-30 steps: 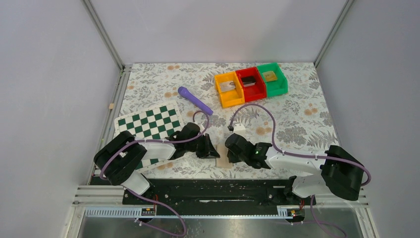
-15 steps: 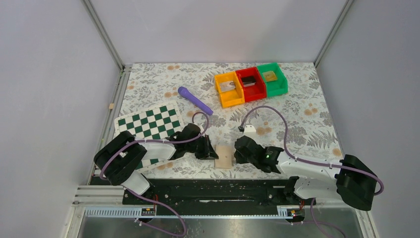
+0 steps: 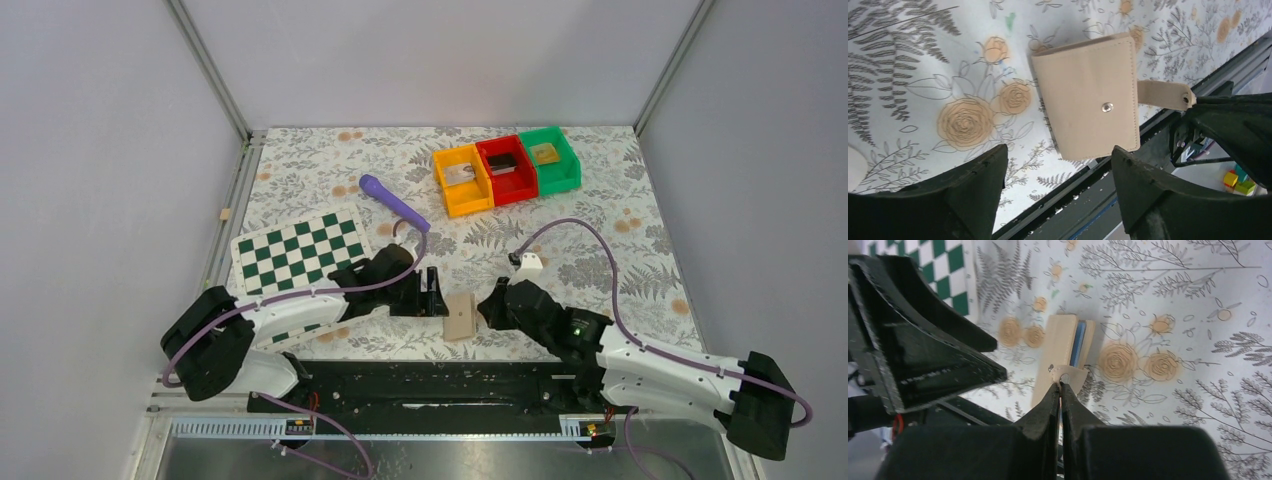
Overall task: Take the credit cards out of the card holder
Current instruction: Open the card holder at the center of the board.
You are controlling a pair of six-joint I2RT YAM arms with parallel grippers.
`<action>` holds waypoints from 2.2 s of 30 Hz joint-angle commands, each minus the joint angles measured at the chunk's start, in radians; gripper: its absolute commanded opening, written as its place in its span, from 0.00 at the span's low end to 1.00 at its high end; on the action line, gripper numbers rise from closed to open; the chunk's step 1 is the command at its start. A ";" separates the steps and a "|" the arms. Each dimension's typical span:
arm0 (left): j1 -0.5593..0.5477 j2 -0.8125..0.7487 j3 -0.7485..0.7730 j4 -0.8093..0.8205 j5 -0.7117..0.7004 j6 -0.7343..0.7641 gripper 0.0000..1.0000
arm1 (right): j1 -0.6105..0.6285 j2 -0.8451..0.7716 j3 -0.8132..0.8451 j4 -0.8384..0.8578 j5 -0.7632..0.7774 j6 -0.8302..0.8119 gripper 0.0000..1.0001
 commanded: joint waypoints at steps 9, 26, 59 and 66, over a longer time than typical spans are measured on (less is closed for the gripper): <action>-0.059 0.043 0.119 0.006 -0.016 0.041 0.80 | -0.006 -0.065 -0.024 0.113 -0.026 0.056 0.00; -0.064 0.076 0.123 0.042 0.009 0.040 0.79 | -0.006 -0.099 -0.022 0.113 -0.036 0.048 0.00; -0.063 -0.038 0.044 -0.174 -0.252 0.045 0.39 | -0.020 -0.093 -0.039 -0.116 0.128 0.060 0.38; -0.063 -0.023 0.017 -0.122 -0.206 0.017 0.29 | -0.020 -0.102 0.091 -0.104 -0.067 0.063 0.41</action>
